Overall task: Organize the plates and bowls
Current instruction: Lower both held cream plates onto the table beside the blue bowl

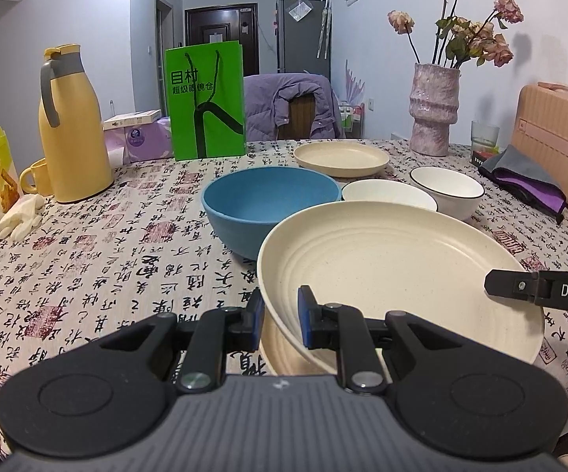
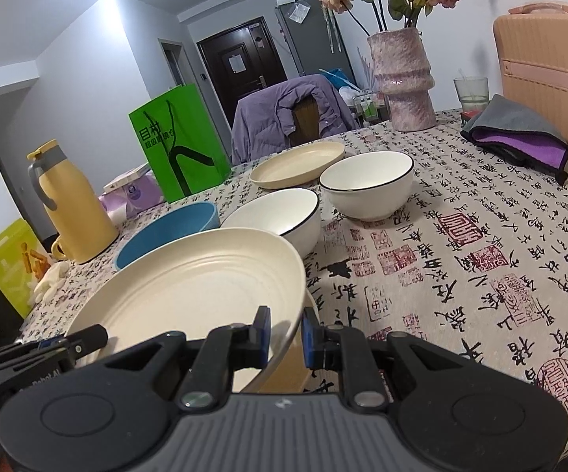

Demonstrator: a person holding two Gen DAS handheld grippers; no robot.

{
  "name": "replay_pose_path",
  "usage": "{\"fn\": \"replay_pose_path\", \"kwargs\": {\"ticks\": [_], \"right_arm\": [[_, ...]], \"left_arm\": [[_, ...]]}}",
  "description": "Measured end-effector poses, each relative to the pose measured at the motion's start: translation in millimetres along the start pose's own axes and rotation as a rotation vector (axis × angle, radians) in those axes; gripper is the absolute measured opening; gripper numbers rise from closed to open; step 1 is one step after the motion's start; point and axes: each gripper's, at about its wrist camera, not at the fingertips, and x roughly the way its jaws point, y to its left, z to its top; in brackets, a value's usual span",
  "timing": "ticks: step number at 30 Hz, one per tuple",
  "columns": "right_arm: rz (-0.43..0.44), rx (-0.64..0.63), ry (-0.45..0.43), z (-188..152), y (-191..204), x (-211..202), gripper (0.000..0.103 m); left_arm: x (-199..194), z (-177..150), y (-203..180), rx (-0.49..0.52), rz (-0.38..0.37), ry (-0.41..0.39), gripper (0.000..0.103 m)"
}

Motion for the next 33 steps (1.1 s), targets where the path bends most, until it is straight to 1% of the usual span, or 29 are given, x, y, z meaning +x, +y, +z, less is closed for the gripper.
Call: {"fn": "replay_pose_path", "kwargs": {"ticks": [11, 23, 33], "right_arm": [[-0.011, -0.009, 0.023, -4.4, 0.2, 6.5, 0.016], [-0.029, -0.022, 0.035, -9.1, 1.3, 12.9, 0.016], [-0.061, -0.073, 0.012, -12.9, 6.6, 13.8, 0.016]], "left_arm": [[5.3, -5.1, 0.2, 0.009, 0.002, 0.020, 0.018], [10.0, -9.7, -2.0, 0.022, 0.012, 0.025, 0.018], [16.2, -13.9, -5.2, 0.043, 0.030, 0.025, 0.019]]}}
